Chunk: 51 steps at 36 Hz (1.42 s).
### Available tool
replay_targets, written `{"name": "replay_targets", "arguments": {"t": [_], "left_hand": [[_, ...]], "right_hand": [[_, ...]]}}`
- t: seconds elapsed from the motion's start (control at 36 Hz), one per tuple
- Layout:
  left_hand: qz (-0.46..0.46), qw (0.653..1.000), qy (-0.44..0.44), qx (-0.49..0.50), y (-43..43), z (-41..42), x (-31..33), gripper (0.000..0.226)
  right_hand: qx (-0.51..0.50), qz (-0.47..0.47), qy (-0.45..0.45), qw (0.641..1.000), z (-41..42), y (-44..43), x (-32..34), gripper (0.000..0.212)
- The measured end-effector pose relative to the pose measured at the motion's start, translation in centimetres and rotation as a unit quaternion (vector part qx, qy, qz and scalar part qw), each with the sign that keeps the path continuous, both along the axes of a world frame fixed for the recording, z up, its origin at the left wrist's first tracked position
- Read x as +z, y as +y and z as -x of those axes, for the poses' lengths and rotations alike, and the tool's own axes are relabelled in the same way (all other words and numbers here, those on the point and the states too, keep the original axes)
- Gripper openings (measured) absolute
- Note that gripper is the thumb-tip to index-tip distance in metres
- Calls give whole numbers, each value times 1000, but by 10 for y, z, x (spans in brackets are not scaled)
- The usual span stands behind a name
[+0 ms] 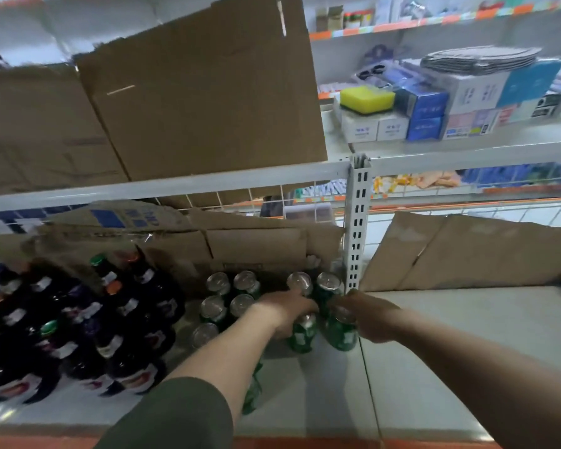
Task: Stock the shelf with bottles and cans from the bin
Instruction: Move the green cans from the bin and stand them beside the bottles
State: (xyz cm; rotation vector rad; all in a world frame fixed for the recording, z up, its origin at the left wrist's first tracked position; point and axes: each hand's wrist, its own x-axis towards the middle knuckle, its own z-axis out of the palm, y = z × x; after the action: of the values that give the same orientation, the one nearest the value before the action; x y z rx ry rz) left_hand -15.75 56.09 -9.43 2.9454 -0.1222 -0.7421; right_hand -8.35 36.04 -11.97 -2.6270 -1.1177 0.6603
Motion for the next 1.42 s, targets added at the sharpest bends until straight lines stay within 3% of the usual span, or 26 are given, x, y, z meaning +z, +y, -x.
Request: {"name": "replay_targets", "arguments": {"t": [0.17, 0.28, 0.36, 0.44, 0.61, 1.42], "left_hand": [[60, 997, 12, 52, 7, 0, -2, 87], [47, 993, 21, 102, 13, -1, -2, 91], [26, 992, 52, 112, 11, 4, -8, 72], [55, 989, 31, 134, 11, 5, -17, 56], [65, 988, 11, 137, 16, 1, -21, 48], [57, 987, 15, 149, 11, -8, -15, 48]], "right_hand": [[-111, -7, 51, 992, 7, 2, 2, 102], [-170, -1, 51, 984, 7, 6, -5, 91], [-192, 2, 57, 980, 11, 7, -12, 69], [-204, -23, 54, 977, 13, 9, -16, 65], [-217, -73, 67, 971, 11, 11, -18, 57], [-187, -43, 45, 980, 5, 23, -7, 68]]}}
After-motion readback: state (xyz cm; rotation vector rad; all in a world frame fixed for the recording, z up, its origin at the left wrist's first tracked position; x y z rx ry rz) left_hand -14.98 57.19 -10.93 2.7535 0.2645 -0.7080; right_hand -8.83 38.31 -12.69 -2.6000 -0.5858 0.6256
